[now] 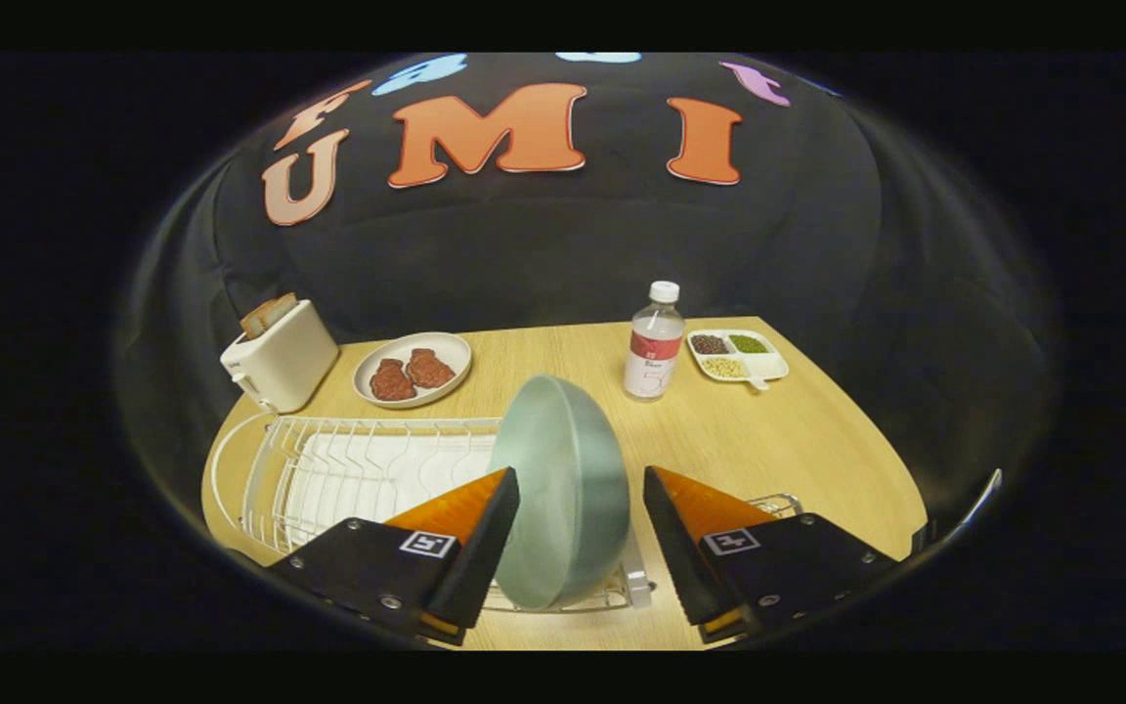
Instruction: Take the plate from the dish rack, then take the spoon from the basket and place it into the plate.
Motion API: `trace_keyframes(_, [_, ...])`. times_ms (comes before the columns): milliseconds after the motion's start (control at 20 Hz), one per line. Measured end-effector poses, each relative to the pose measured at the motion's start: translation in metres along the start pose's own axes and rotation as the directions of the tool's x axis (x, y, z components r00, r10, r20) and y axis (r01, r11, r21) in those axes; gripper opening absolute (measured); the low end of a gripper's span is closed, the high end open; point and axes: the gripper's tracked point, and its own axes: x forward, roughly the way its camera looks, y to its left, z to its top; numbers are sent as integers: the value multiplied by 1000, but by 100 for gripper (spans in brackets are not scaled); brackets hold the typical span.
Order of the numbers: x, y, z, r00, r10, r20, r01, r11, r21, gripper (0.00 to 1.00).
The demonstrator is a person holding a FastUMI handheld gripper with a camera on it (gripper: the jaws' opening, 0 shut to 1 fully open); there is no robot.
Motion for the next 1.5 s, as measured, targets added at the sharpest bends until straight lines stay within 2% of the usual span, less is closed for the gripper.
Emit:
trace_keyframes(100, [5,0,-2,1000,-18,-8,18,1000,1,68])
trace_keyframes(200, [7,-4,-3,998,-51,-23,51,999,7,51])
trace_keyframes(250, [7,-6,-4,997,-71,-37,71,997,18,37])
trace_keyframes(350, [8,-6,-2,995,-91,-42,93,995,35,28])
trace_keyframes(750, [-2,8,17,981,-194,0,192,976,-106,25])
trace_keyframes(1000, [-14,-2,29,973,-228,25,229,968,-99,25])
trace_keyframes(1250, [-38,-9,33,981,-189,37,191,980,-46,25])
trace_keyframes(1500, [-65,-14,21,993,-117,29,116,993,31,25])
